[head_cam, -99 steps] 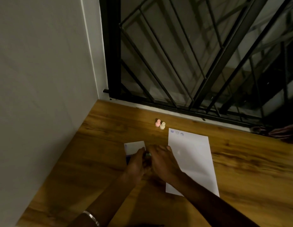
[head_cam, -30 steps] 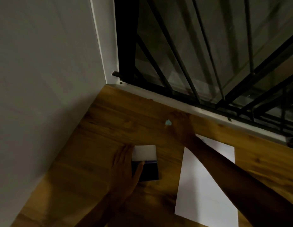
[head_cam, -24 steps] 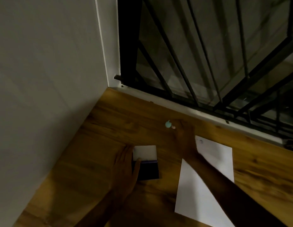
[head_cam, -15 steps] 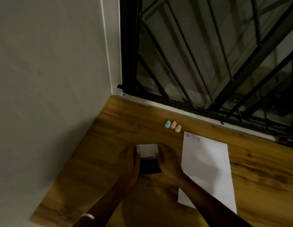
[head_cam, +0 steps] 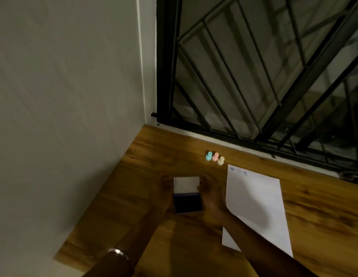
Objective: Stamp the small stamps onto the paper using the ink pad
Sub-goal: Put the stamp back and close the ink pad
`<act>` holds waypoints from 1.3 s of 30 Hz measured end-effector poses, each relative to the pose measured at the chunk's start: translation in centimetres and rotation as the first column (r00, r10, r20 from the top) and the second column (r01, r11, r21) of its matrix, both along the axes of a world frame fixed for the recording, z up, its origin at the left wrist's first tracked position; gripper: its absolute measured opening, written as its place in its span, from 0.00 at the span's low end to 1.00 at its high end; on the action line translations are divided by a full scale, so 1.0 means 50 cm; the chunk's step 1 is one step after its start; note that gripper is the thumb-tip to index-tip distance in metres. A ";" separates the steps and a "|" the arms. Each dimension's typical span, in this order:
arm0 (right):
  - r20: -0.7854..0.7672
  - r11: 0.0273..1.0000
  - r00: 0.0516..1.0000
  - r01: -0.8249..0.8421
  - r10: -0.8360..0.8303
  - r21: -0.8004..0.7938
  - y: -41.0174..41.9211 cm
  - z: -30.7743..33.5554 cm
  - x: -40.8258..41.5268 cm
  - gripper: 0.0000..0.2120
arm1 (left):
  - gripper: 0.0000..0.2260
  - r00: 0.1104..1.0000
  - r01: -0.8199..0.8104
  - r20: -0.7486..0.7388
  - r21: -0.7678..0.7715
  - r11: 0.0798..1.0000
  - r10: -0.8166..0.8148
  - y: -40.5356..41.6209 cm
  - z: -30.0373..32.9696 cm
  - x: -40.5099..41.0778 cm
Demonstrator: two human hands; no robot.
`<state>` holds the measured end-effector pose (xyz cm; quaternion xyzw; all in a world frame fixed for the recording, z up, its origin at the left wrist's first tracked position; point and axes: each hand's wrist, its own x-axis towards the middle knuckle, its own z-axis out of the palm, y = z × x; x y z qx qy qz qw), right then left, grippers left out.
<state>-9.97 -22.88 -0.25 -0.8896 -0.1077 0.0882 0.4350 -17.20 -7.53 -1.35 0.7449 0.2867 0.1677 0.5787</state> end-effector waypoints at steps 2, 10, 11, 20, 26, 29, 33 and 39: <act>0.085 0.999 0.996 -0.029 0.032 -0.033 -0.014 0.002 -0.009 0.13 | 0.06 0.993 -0.030 0.104 -0.164 0.986 0.048 -0.001 -0.008 -0.009; 0.247 0.974 0.945 -0.191 0.216 -0.119 -0.075 0.000 -0.043 0.06 | 0.12 0.989 0.145 0.044 -0.008 0.989 -0.145 -0.030 -0.013 -0.091; 0.248 0.965 0.937 -0.216 0.248 -0.148 -0.085 -0.005 -0.050 0.05 | 0.13 0.976 0.206 0.061 0.076 0.976 -0.210 -0.030 -0.023 -0.106; 0.289 0.866 0.837 -0.360 0.464 -0.347 -0.123 -0.051 -0.097 0.05 | 0.15 0.832 0.508 -0.056 0.475 0.718 -0.552 -0.021 -0.063 -0.159; 0.222 0.873 0.868 -0.364 0.444 -0.324 -0.101 -0.038 -0.074 0.17 | 0.21 0.871 0.444 -0.067 0.532 0.721 -0.487 0.000 -0.072 -0.117; 0.134 0.836 0.863 -0.418 0.488 -0.356 -0.090 -0.040 -0.068 0.21 | 0.24 0.842 0.508 -0.141 0.529 0.679 -0.520 0.002 -0.081 -0.099; 0.077 0.819 0.863 -0.441 0.499 -0.366 -0.086 -0.056 -0.069 0.21 | 0.21 0.840 0.517 -0.138 0.494 0.699 -0.525 -0.007 -0.094 -0.111; 0.061 0.786 0.836 -0.485 0.545 -0.383 -0.096 -0.065 -0.058 0.23 | 0.19 0.876 0.461 -0.091 0.447 0.767 -0.473 -0.026 -0.081 -0.119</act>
